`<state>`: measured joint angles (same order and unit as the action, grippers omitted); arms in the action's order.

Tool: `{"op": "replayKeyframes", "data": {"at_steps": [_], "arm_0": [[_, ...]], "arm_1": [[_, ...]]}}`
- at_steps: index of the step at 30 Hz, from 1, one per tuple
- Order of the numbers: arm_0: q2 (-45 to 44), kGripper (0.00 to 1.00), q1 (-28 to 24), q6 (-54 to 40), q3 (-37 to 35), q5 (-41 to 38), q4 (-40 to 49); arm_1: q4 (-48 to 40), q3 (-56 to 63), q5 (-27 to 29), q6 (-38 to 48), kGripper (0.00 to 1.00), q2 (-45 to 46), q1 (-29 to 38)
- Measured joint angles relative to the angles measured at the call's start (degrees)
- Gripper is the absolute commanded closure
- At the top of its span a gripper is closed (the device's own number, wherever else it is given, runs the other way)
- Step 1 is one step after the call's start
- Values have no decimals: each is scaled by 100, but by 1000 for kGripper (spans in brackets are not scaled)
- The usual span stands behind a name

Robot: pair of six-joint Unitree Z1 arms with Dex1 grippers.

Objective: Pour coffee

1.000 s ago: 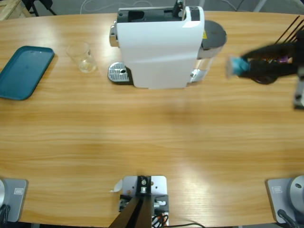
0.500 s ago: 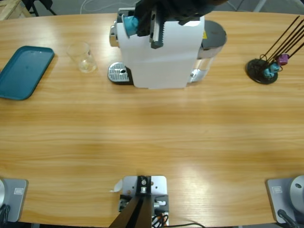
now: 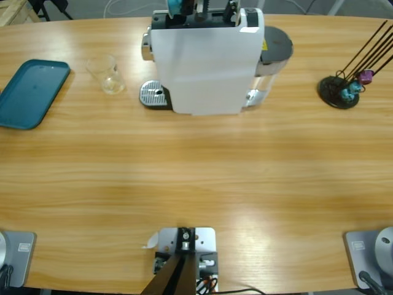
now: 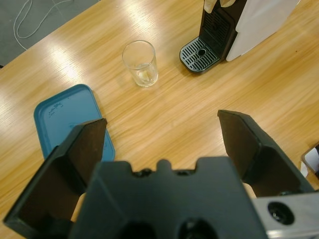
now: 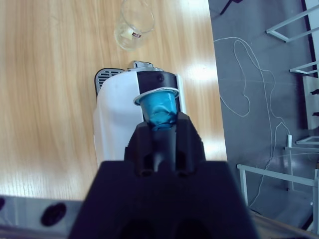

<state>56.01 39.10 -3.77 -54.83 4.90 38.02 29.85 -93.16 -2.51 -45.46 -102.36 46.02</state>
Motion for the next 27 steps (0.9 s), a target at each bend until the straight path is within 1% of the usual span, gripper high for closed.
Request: {"op": "replayKeyframes", "data": {"at_steps": [15, 27], "arm_0": [[0, 46, 0, -1, 3, 0, -6], [0, 46, 0, -11, 7, 0, -12]], "arm_1": [[0, -286, -41, 0, 1000, -348, 0], [0, -296, -1, 6, 1000, -428, 0]]}}
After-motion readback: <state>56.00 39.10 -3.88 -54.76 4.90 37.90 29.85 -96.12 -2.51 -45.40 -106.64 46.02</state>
